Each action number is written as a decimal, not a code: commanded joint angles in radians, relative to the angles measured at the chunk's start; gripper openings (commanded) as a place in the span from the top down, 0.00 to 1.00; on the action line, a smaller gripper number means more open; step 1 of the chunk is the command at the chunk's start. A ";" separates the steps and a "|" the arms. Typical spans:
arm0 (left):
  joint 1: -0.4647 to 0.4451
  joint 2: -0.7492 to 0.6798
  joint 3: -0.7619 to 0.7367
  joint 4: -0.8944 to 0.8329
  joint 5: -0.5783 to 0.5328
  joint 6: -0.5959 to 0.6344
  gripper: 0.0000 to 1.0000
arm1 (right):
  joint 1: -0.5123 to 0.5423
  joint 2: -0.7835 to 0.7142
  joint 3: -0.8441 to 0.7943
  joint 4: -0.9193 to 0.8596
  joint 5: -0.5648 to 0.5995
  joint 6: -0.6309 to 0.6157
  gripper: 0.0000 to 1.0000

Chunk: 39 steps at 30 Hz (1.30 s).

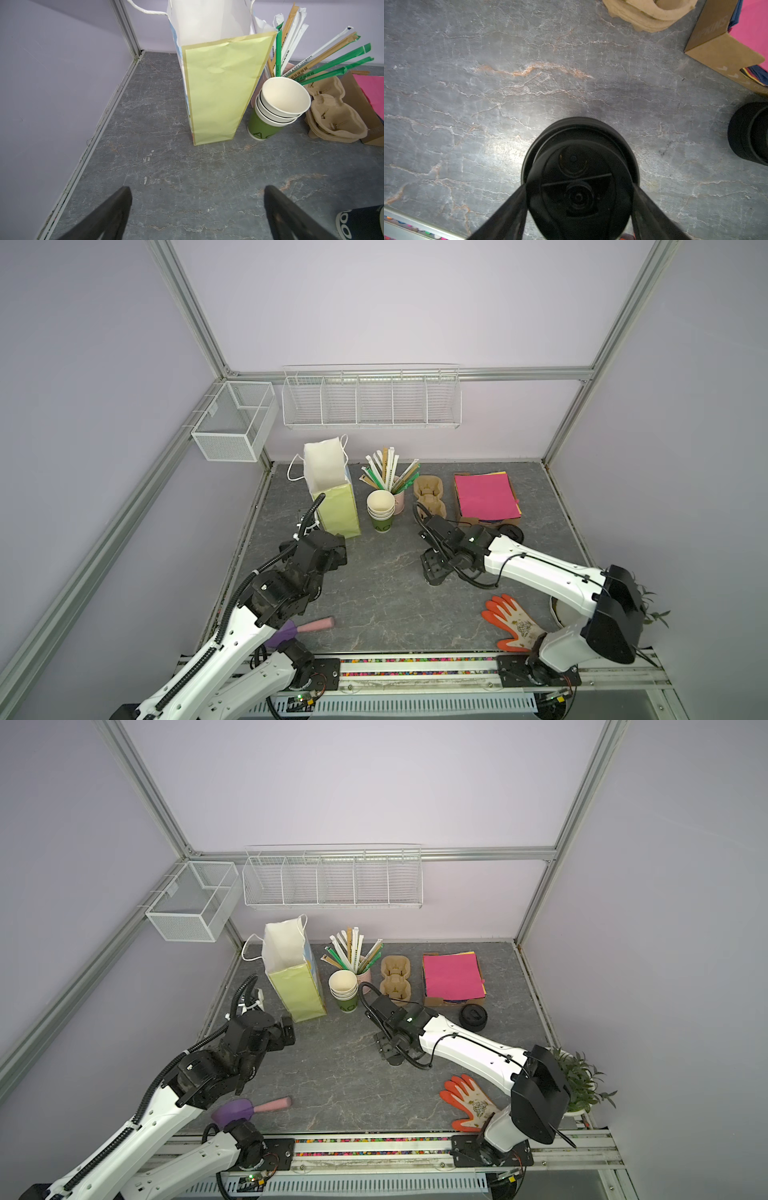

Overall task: Pack the takeout coffee
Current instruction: 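Lower the black lid onto the cup rim with the right gripper, then reach the left gripper to the cup and grasp its black sleeve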

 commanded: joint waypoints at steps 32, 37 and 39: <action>0.004 0.036 -0.016 -0.009 0.095 0.030 0.01 | -0.046 0.172 -0.010 -0.223 -0.194 -0.094 0.28; 0.004 0.107 0.030 -0.032 0.192 0.030 0.01 | -0.046 0.140 -0.019 -0.198 -0.246 -0.137 0.28; 0.004 0.156 0.076 -0.055 0.253 0.006 0.01 | -0.048 0.132 -0.013 -0.204 -0.232 -0.153 0.28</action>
